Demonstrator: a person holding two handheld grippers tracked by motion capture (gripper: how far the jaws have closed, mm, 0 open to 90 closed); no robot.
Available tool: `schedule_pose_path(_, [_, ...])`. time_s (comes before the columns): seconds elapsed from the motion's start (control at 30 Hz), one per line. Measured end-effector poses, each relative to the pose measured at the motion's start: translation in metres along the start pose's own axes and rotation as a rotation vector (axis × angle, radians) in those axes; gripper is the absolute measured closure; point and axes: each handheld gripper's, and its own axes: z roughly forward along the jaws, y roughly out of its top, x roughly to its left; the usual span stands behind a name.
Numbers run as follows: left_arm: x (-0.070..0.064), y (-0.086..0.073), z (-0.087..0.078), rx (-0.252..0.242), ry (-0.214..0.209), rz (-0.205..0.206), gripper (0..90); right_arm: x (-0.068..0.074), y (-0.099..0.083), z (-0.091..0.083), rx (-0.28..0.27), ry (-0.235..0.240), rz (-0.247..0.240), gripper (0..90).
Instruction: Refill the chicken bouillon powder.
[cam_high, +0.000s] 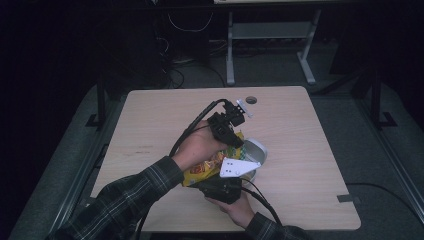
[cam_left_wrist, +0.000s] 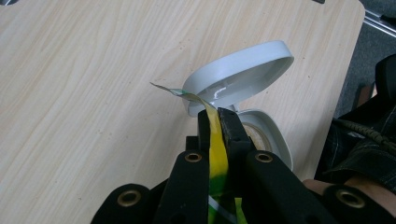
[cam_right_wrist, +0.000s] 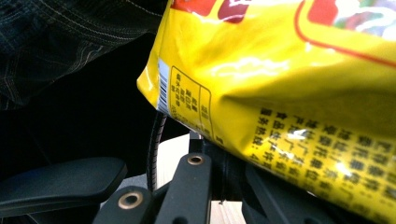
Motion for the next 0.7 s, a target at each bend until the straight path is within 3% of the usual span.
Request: schedule_pose_path(0.7, [0.0004, -0.0003, 0.0005, 0.006, -0.001, -0.005, 89.2, -0.0006, -0.0007, -0.0001, 0.004, 0.007, -0.006, 90.0])
